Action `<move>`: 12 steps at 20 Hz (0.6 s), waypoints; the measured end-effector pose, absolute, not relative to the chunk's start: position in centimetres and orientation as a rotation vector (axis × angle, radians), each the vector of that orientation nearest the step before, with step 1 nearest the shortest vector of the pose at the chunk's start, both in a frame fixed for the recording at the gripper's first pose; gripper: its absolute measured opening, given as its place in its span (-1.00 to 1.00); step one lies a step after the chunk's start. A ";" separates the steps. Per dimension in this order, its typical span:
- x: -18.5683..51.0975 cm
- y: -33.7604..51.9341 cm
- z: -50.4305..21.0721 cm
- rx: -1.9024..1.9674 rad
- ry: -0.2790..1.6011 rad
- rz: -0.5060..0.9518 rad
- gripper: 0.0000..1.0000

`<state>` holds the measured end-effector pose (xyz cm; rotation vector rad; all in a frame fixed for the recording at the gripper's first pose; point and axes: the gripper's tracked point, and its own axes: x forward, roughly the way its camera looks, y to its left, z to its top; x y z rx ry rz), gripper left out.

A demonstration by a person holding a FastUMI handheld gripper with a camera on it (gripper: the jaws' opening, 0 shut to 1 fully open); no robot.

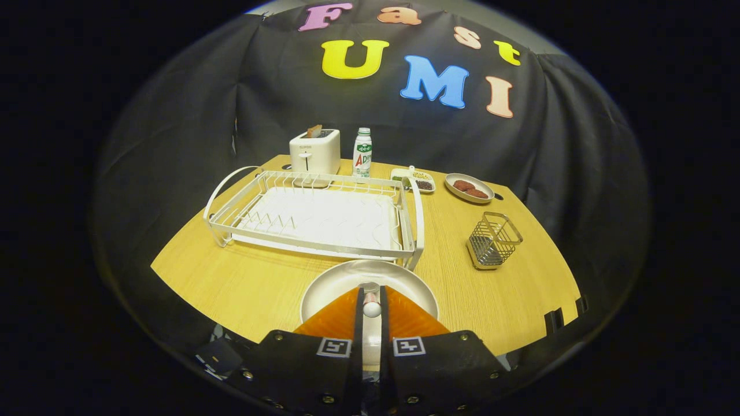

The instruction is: Take the plate from the dish rack, then take the spoon from the basket and place it into the plate.

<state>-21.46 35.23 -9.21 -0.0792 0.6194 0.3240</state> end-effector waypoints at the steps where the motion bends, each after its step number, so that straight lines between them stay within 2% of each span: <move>1: -21.4 35.3 -9.2 -0.086 0.617 0.329 -0.60; 2: -21.6 35.5 -9.3 -0.090 0.618 0.335 -0.60; 3: -21.6 35.7 -9.4 -0.093 0.622 0.342 -0.40; 4: -21.9 35.8 -9.4 -0.092 0.623 0.352 -0.33; 12: -21.1 34.9 -4.6 -0.081 0.528 0.357 -0.36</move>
